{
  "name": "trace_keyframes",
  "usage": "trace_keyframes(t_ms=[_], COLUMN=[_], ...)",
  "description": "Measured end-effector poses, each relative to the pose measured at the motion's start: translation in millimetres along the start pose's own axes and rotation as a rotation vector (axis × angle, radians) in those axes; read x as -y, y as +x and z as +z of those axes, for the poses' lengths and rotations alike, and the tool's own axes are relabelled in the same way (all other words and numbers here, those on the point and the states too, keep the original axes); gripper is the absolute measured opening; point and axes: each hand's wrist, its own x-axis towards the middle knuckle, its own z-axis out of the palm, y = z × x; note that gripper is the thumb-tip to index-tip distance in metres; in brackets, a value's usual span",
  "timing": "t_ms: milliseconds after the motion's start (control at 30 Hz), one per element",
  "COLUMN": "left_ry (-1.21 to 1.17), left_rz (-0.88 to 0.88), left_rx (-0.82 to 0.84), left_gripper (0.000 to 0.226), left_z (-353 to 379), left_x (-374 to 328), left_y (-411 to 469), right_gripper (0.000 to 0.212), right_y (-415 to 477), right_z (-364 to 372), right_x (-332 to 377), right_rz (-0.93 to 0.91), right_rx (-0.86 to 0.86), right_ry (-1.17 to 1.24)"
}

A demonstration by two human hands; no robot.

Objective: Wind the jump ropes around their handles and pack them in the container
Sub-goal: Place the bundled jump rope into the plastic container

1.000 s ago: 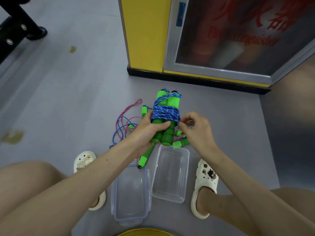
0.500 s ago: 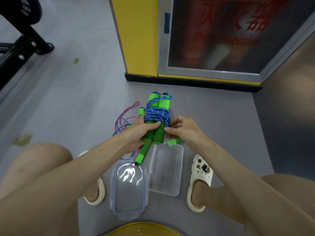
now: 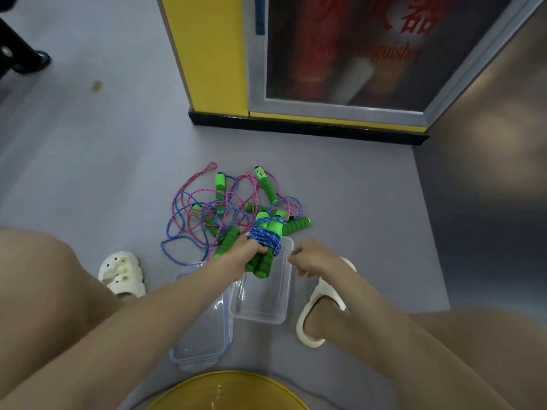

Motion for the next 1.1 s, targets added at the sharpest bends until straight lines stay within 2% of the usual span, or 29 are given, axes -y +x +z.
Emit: trace_keyframes(t_ms=[133, 233, 300, 433, 567, 667, 733, 833, 900, 1000, 1100], left_ry=[-0.021, -0.055, -0.091, -0.108, -0.119, -0.118, 0.000, 0.371, 0.517, 0.506, 0.570], left_rz=[-0.150, -0.195, -0.203, -0.187, -0.145, -0.158, -0.114, -0.005, 0.023, 0.022, 0.044], left_rx=[-0.016, -0.053, -0.050, -0.072, -0.069, -0.011, -0.044, -0.156, -0.219, -0.224, -0.160], left_gripper=[0.036, 0.030, 0.035, 0.047, 0.046, 0.038, 0.035, 0.036, 0.034, 0.038, 0.037], left_z=[14, 21, 26, 33, 41, 47, 49, 49, 50, 52, 50], left_x=[50, 78, 90, 110, 124, 134, 139, 151, 155, 153, 151], left_y=[32, 51, 66, 89, 109, 121, 128, 145, 149, 147, 145], right_gripper=[0.014, 0.020, 0.030, 0.033, 0.034, 0.033, 0.034, 0.035, 0.036, 0.040, 0.044], right_y=[32, 54, 69, 87, 101, 107, 107, 108, 107, 105, 106], right_z=[20, 45, 61, 87, 105, 111, 115, 125, 131, 133, 130], right_x=[-17, -40, -55, -65, -66, -66, -65, -65, -66, -66, -69], right_rz=[0.073, 0.167, 0.227, 0.288, 0.268, 0.288, 0.297, 0.279, 0.263, 0.264, 0.261], right_rx=[-0.058, -0.111, -0.113, -0.079, -0.099, -0.178, -0.218, -0.247, -0.275, -0.280, -0.248], right_ry=[0.027, 0.039, 0.076, 0.151, 0.162, 0.182, 0.192, 0.190, 0.182, 0.158, 0.128])
